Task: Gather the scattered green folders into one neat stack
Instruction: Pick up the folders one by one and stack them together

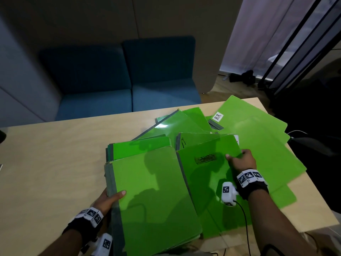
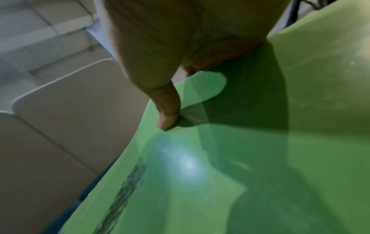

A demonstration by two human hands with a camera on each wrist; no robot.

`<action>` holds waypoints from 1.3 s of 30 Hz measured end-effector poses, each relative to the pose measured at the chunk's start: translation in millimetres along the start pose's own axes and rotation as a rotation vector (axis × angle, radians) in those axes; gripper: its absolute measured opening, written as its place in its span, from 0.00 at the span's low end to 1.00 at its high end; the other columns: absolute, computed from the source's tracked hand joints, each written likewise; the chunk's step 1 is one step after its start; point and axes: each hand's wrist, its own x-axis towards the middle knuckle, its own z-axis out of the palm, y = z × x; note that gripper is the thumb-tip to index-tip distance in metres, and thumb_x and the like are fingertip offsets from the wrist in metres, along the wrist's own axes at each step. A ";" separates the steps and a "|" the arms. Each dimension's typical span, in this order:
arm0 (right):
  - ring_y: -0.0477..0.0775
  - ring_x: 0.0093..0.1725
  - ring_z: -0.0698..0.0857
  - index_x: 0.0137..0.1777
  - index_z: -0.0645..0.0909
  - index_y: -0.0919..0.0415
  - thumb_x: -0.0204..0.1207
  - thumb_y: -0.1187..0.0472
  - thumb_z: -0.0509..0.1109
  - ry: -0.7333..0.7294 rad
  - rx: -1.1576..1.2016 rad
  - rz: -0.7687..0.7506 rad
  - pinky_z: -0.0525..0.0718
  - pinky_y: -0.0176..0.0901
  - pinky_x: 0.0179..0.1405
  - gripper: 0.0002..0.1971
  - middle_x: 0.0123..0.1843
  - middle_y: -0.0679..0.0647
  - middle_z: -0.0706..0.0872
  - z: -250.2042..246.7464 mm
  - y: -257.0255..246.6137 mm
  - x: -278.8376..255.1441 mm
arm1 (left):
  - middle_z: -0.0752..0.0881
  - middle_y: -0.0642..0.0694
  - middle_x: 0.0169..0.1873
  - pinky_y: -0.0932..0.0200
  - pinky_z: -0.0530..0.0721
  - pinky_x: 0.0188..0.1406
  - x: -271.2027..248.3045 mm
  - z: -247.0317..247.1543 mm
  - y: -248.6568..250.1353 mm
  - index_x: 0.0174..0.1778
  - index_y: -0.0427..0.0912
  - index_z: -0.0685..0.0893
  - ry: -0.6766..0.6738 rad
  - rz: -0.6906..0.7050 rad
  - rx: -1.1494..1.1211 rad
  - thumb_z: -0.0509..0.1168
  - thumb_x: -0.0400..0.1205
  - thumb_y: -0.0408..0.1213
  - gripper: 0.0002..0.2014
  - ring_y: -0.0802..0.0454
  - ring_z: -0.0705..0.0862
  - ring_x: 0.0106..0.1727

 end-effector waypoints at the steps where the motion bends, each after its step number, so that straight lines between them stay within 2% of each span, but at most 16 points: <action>1: 0.64 0.49 0.87 0.61 0.73 0.58 0.69 0.52 0.81 0.024 0.001 -0.038 0.88 0.61 0.54 0.26 0.53 0.60 0.87 -3.3 -4.3 -0.1 | 0.83 0.37 0.65 0.36 0.75 0.70 0.8 -2.0 -0.9 0.78 0.39 0.69 0.002 -0.005 0.008 0.84 0.44 0.57 0.64 0.37 0.82 0.64; 5: 0.65 0.56 0.86 0.73 0.72 0.59 0.69 0.54 0.81 0.104 0.142 -0.061 0.85 0.62 0.60 0.34 0.62 0.64 0.86 -23.6 -20.4 5.1 | 0.84 0.37 0.64 0.36 0.77 0.68 -2.6 -4.4 1.8 0.77 0.40 0.69 -0.020 -0.010 0.040 0.85 0.43 0.57 0.65 0.37 0.83 0.63; 9: 0.71 0.67 0.81 0.80 0.66 0.66 0.73 0.50 0.77 -0.050 0.157 0.016 0.80 0.63 0.66 0.39 0.75 0.68 0.77 -33.3 -26.9 2.3 | 0.83 0.38 0.66 0.35 0.76 0.70 5.9 -12.9 -5.9 0.78 0.42 0.67 -0.006 -0.013 0.121 0.83 0.42 0.65 0.68 0.38 0.83 0.63; 10: 0.71 0.64 0.83 0.78 0.69 0.66 0.72 0.50 0.78 -0.096 0.156 0.005 0.82 0.65 0.64 0.38 0.73 0.67 0.79 -31.9 -27.4 -1.4 | 0.82 0.39 0.67 0.35 0.76 0.70 7.2 -14.2 -6.8 0.79 0.43 0.67 -0.010 -0.020 0.143 0.83 0.42 0.66 0.68 0.38 0.82 0.63; 12: 0.66 0.54 0.89 0.66 0.82 0.62 0.71 0.55 0.79 -0.106 0.202 -0.091 0.86 0.66 0.58 0.24 0.61 0.63 0.89 -25.1 -27.5 -5.9 | 0.83 0.39 0.66 0.35 0.76 0.70 7.7 -14.6 -7.7 0.78 0.44 0.67 -0.010 -0.026 0.160 0.82 0.43 0.66 0.67 0.38 0.83 0.63; 14: 0.62 0.48 0.90 0.58 0.85 0.58 0.72 0.62 0.78 -0.070 0.267 -0.176 0.88 0.66 0.55 0.15 0.53 0.57 0.92 -19.7 -29.4 -15.0 | 0.83 0.39 0.66 0.35 0.76 0.69 12.9 -18.7 -13.3 0.78 0.45 0.67 -0.005 -0.035 0.169 0.83 0.43 0.66 0.65 0.38 0.83 0.62; 17: 0.59 0.57 0.86 0.71 0.77 0.62 0.75 0.67 0.76 -0.062 0.412 -0.197 0.84 0.62 0.62 0.24 0.63 0.51 0.84 -19.9 -40.8 -30.0 | 0.83 0.41 0.66 0.35 0.76 0.70 16.2 -21.8 -16.8 0.78 0.46 0.68 -0.011 -0.042 0.202 0.82 0.47 0.66 0.63 0.40 0.83 0.63; 18: 0.59 0.57 0.85 0.71 0.76 0.64 0.75 0.68 0.75 -0.067 0.459 -0.222 0.84 0.59 0.62 0.24 0.62 0.53 0.85 -22.5 -46.5 -33.4 | 0.83 0.42 0.66 0.36 0.76 0.70 17.6 -22.8 -18.4 0.78 0.46 0.68 -0.012 -0.045 0.191 0.82 0.48 0.66 0.62 0.40 0.83 0.63; 20: 0.57 0.51 0.86 0.63 0.81 0.61 0.75 0.71 0.74 -0.075 0.481 -0.306 0.84 0.54 0.57 0.17 0.53 0.55 0.89 -31.0 -61.9 -36.4 | 0.84 0.41 0.65 0.36 0.76 0.70 20.1 -24.0 -21.8 0.77 0.45 0.68 -0.013 -0.049 0.165 0.83 0.48 0.64 0.61 0.40 0.83 0.63; 23: 0.58 0.46 0.91 0.53 0.84 0.58 0.73 0.69 0.76 -0.041 0.513 -0.445 0.89 0.59 0.52 0.10 0.48 0.55 0.92 -54.1 -84.7 -34.7 | 0.85 0.41 0.64 0.35 0.77 0.69 21.0 -21.0 -22.4 0.77 0.44 0.70 -0.009 -0.031 0.134 0.84 0.49 0.62 0.60 0.40 0.84 0.62; 26: 0.46 0.40 0.91 0.55 0.82 0.57 0.78 0.73 0.69 -0.100 0.708 -0.532 0.90 0.43 0.38 0.12 0.41 0.45 0.93 -85.4 -105.9 -25.4 | 0.87 0.40 0.60 0.40 0.81 0.64 9.0 -10.3 -9.7 0.73 0.41 0.73 -0.017 -0.019 0.074 0.86 0.45 0.58 0.59 0.39 0.86 0.59; 29: 0.50 0.43 0.91 0.58 0.83 0.57 0.74 0.64 0.75 -0.218 0.856 -0.548 0.91 0.48 0.43 0.13 0.46 0.48 0.93 -95.4 -124.2 -27.4 | 0.87 0.39 0.58 0.42 0.83 0.60 4.4 -4.7 -4.2 0.71 0.39 0.74 -0.018 -0.003 0.059 0.86 0.41 0.57 0.61 0.39 0.87 0.57; 32: 0.52 0.38 0.91 0.54 0.85 0.58 0.52 0.49 0.83 -0.337 0.774 -0.465 0.91 0.50 0.39 0.29 0.43 0.51 0.93 -61.6 -128.7 -32.8 | 0.85 0.38 0.62 0.37 0.78 0.68 3.0 -4.9 -2.4 0.73 0.40 0.73 -0.024 0.023 0.056 0.85 0.43 0.60 0.62 0.38 0.85 0.61; 35: 0.55 0.40 0.91 0.57 0.85 0.63 0.62 0.59 0.84 -0.456 0.607 -0.358 0.90 0.54 0.40 0.23 0.44 0.56 0.93 6.9 -116.2 -41.5 | 0.83 0.39 0.64 0.46 0.77 0.67 -8.5 1.2 7.1 0.77 0.37 0.69 -0.045 0.010 0.060 0.83 0.62 0.49 0.49 0.42 0.83 0.60; 37: 0.62 0.49 0.90 0.64 0.81 0.66 0.67 0.57 0.83 -0.495 0.499 -0.260 0.88 0.68 0.50 0.28 0.54 0.64 0.91 55.2 -98.9 -46.9 | 0.84 0.37 0.63 0.51 0.79 0.61 -10.9 2.5 7.6 0.76 0.36 0.70 -0.024 0.016 0.054 0.83 0.60 0.50 0.51 0.44 0.84 0.57; 39: 0.67 0.57 0.88 0.68 0.78 0.65 0.67 0.57 0.82 -0.480 0.405 -0.173 0.86 0.69 0.56 0.30 0.62 0.66 0.87 93.9 -85.2 -56.3 | 0.84 0.37 0.63 0.53 0.80 0.58 -13.0 1.6 7.0 0.74 0.37 0.72 0.024 0.052 0.093 0.81 0.49 0.62 0.59 0.44 0.85 0.57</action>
